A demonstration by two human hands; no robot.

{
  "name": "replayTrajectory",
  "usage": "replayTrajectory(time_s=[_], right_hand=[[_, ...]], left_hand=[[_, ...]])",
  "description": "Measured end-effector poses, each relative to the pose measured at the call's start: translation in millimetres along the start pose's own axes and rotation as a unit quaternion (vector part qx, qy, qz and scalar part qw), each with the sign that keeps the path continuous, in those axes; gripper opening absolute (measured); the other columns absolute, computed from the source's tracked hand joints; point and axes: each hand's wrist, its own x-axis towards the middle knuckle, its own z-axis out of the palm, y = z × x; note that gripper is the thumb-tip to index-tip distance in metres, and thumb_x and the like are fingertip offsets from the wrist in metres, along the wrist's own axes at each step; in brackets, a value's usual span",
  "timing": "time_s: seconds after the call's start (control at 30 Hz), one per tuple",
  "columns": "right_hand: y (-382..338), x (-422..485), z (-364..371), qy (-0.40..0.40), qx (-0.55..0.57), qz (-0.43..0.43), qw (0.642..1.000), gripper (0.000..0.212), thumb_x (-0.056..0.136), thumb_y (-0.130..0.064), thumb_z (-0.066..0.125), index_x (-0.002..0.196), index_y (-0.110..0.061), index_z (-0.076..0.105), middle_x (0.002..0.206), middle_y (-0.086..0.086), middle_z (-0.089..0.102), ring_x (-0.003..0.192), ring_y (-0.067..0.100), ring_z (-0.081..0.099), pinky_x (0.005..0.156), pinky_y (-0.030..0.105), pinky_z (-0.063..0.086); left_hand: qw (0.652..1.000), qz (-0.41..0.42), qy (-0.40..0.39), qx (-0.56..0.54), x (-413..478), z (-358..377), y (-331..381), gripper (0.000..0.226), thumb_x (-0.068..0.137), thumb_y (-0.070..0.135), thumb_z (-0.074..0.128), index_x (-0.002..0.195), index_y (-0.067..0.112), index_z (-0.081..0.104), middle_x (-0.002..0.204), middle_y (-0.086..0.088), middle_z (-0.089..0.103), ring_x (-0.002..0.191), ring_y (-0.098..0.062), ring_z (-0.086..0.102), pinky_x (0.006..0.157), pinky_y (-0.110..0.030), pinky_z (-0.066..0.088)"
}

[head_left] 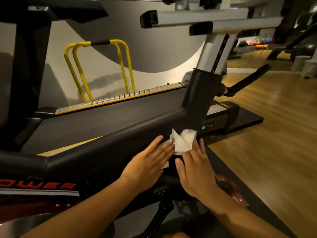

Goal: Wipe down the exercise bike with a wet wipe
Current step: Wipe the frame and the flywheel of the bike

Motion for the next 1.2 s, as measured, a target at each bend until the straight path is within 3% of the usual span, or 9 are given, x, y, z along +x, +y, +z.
replayTrajectory(time_s=[0.13,0.27,0.37,0.47,0.6,0.73,0.83,1.07,1.2], right_hand=[[9,67,-48,0.108,0.027,0.058,0.992,0.054,0.1,-0.031,0.032,0.148,-0.005,0.029,0.155,0.018,0.03,0.148,0.03,0.019,0.119,0.054,0.018],[22,111,-75,0.174,0.061,0.103,0.977,0.058,0.103,-0.034,0.024,0.154,-0.008,0.016,0.161,0.016,0.017,0.15,0.025,0.009,0.121,0.049,0.017],[18,73,-42,0.153,0.097,0.1,0.978,0.056,0.102,-0.035,0.03,0.152,-0.01,0.022,0.158,0.016,0.022,0.148,0.027,0.019,0.115,0.049,0.03],[-1,17,2,0.081,0.119,0.101,0.984,0.054,0.101,-0.036,0.035,0.148,-0.01,0.029,0.154,0.017,0.03,0.143,0.033,0.031,0.108,0.052,0.039],[-12,-3,11,0.041,0.082,0.079,0.993,0.054,0.101,-0.033,0.033,0.151,-0.015,0.023,0.157,0.013,0.028,0.148,0.026,0.02,0.116,0.053,0.028],[3,50,-30,0.112,0.051,0.072,0.99,0.053,0.101,-0.031,0.029,0.147,-0.005,0.035,0.155,0.017,0.032,0.147,0.029,0.022,0.119,0.055,0.016],[-3,65,-32,0.145,0.031,0.085,0.985,0.057,0.102,-0.033,0.026,0.152,-0.005,0.024,0.159,0.015,0.023,0.15,0.026,0.014,0.121,0.051,0.009],[-64,16,27,0.071,-0.038,-0.131,0.988,0.05,0.088,-0.022,0.052,0.134,-0.001,0.05,0.147,0.02,0.043,0.144,0.036,0.024,0.118,0.062,0.009],[-111,21,45,0.069,-0.039,-0.242,0.967,0.062,0.087,-0.022,0.051,0.144,-0.005,0.034,0.15,0.013,0.031,0.147,0.03,0.015,0.116,0.065,0.007]], left_hand=[[0.973,-0.093,0.178,-0.114,55,-40,-27,0.075,0.102,0.049,0.019,0.154,0.007,-0.017,0.16,-0.018,-0.023,0.147,-0.034,-0.025,0.115,-0.057,-0.02],[0.942,-0.13,0.28,-0.128,95,-76,-53,0.076,0.099,0.049,0.03,0.157,0.011,-0.003,0.165,-0.013,-0.002,0.152,-0.031,-0.008,0.121,-0.056,-0.005],[0.966,-0.096,0.231,-0.071,72,-46,-34,0.075,0.101,0.047,0.026,0.156,0.007,-0.007,0.164,-0.016,-0.011,0.151,-0.034,-0.014,0.12,-0.057,-0.009],[0.989,-0.046,0.138,-0.013,27,-3,-7,0.076,0.102,0.047,0.022,0.153,0.002,-0.013,0.154,-0.022,-0.03,0.143,-0.037,-0.033,0.111,-0.061,-0.026],[0.998,-0.02,0.051,0.013,8,12,6,0.08,0.103,0.04,0.019,0.138,-0.004,-0.039,0.137,-0.027,-0.053,0.125,-0.04,-0.052,0.098,-0.062,-0.039],[0.978,-0.087,0.186,-0.03,43,-18,-16,0.075,0.102,0.045,0.023,0.155,0.006,-0.013,0.161,-0.017,-0.02,0.146,-0.036,-0.025,0.113,-0.062,-0.022],[0.968,-0.106,0.223,-0.055,43,-24,-32,0.076,0.102,0.049,0.026,0.157,0.007,-0.005,0.165,-0.015,-0.008,0.151,-0.035,-0.01,0.119,-0.057,-0.011],[0.989,-0.12,0.081,0.019,-101,58,-23,0.088,0.101,0.047,0.025,0.143,-0.005,-0.032,0.147,-0.027,-0.041,0.14,-0.039,-0.037,0.115,-0.056,-0.023],[0.987,-0.152,0.048,0.024,-157,82,-11,0.075,0.099,0.051,0.032,0.155,0.005,0.011,0.16,-0.021,-0.005,0.148,-0.036,-0.016,0.118,-0.058,-0.015]])
